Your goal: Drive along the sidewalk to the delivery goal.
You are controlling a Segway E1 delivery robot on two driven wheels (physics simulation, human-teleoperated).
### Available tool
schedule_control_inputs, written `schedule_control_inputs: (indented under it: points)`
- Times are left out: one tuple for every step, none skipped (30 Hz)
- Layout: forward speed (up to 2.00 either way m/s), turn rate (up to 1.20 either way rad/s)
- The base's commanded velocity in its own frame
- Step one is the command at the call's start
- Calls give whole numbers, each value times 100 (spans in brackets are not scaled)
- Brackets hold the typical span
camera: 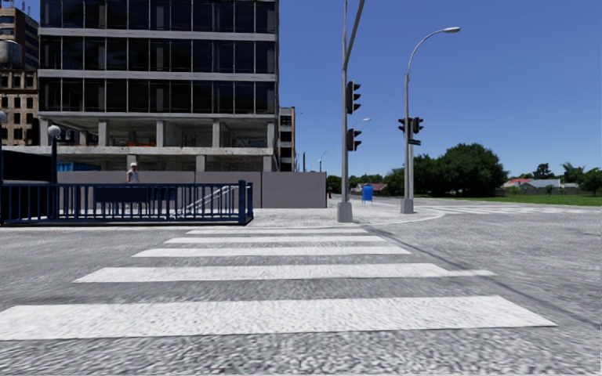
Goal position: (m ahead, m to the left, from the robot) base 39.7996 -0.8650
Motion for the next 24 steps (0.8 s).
schedule_control_inputs:
  points:
    - [135, 0]
    - [135, 0]
    - [135, 0]
    - [135, 0]
    - [135, 0]
    - [135, 0]
    - [135, 0]
    - [135, 0]
    - [135, 0]
    - [135, 0]
    - [135, 0]
    - [135, 0]
    - [135, 0]
    - [135, 0]
    - [135, 0]
    - [135, 0]
    - [135, 0]
    - [135, 0]
    - [135, 0]
    - [135, 0]
    - [135, 0]
    - [135, 0]
    - [135, 0]
    - [135, 0]
